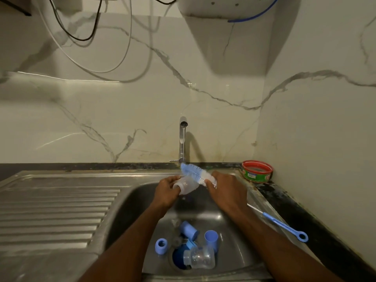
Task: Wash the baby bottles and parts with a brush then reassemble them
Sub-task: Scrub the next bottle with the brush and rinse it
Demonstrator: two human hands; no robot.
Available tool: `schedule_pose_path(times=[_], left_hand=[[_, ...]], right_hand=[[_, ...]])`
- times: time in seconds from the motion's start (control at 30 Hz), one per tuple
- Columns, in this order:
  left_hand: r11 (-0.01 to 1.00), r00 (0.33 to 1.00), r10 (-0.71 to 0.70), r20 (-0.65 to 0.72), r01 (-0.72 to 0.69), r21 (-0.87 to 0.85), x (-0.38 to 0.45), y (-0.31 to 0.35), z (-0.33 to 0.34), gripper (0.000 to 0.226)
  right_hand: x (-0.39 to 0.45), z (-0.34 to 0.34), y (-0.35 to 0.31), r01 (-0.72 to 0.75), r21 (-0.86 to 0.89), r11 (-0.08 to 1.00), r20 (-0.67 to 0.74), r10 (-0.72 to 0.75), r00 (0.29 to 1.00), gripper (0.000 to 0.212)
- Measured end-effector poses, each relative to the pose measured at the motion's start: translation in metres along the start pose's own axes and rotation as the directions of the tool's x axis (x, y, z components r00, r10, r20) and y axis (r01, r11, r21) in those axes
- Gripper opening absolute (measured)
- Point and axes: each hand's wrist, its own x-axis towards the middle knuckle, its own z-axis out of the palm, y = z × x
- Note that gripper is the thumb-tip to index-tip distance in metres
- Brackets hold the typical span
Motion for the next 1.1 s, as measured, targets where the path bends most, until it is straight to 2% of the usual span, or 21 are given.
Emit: schedule_pose_path(times=[0.1, 0.17, 0.27, 0.37, 0.47, 0.57, 0.7, 0.77, 0.83, 0.9, 0.97, 1.1], left_hand=[[0.998, 1.0, 0.004, -0.005, -0.004, 0.066, 0.006, -0.014, -0.006, 0.033], [0.997, 1.0, 0.01, -0.003, -0.01, 0.073, 0.008, -0.019, -0.008, 0.031], [0.999, 1.0, 0.001, -0.005, 0.0, 0.046, 0.0, -0.004, -0.004, 0.031], [1.0, 0.999, 0.0, 0.046, 0.0, -0.005, -0.005, 0.004, 0.0, 0.044], [0.983, 0.991, -0.082, 0.104, 0.097, -0.153, -0.006, 0.006, 0.003, 0.035], [0.988, 0.996, -0.061, 0.071, 0.071, -0.139, -0.003, 0.002, 0.004, 0.032], [0.996, 1.0, -0.007, 0.023, 0.009, -0.089, 0.0, 0.002, 0.002, 0.042], [0.999, 1.0, 0.006, -0.018, -0.007, -0.037, 0.004, -0.002, 0.003, 0.044], [1.0, 0.997, -0.009, -0.083, 0.008, -0.015, 0.007, -0.006, 0.004, 0.037], [0.999, 0.99, -0.048, -0.131, 0.044, -0.03, 0.01, -0.012, 0.004, 0.028], [0.995, 0.982, -0.093, -0.164, 0.087, -0.045, 0.008, -0.012, 0.005, 0.022], [0.998, 0.996, -0.063, -0.063, 0.063, -0.01, 0.003, -0.003, 0.005, 0.022]], right_hand=[[-0.008, 0.003, -0.008, 0.113, 0.065, 0.991, 0.083, -0.118, 0.99, 0.03], [-0.011, 0.004, -0.011, 0.176, 0.054, 0.983, 0.07, -0.179, 0.981, 0.034], [-0.004, 0.002, -0.006, 0.079, -0.022, 0.997, -0.014, -0.08, 0.997, 0.036], [0.001, -0.001, 0.0, 0.003, -0.075, 0.997, -0.057, -0.007, 0.998, 0.036], [-0.007, 0.002, -0.004, 0.086, -0.011, 0.996, 0.014, -0.086, 0.996, 0.037], [-0.011, 0.007, -0.008, 0.186, 0.001, 0.983, 0.052, -0.186, 0.981, 0.038], [-0.001, 0.0, 0.0, 0.036, -0.053, 0.998, -0.037, -0.038, 0.999, 0.037], [0.0, -0.001, 0.0, -0.017, -0.05, 0.999, -0.036, 0.015, 0.999, 0.035], [-0.004, 0.002, -0.009, 0.027, -0.005, 1.0, 0.017, -0.027, 0.999, 0.035], [-0.012, 0.005, -0.019, 0.135, 0.029, 0.99, 0.076, -0.137, 0.988, 0.034], [-0.016, 0.004, -0.023, 0.186, 0.018, 0.982, 0.085, -0.187, 0.979, 0.033], [-0.003, -0.003, -0.009, 0.016, -0.027, 0.999, -0.018, -0.017, 1.0, 0.037]])
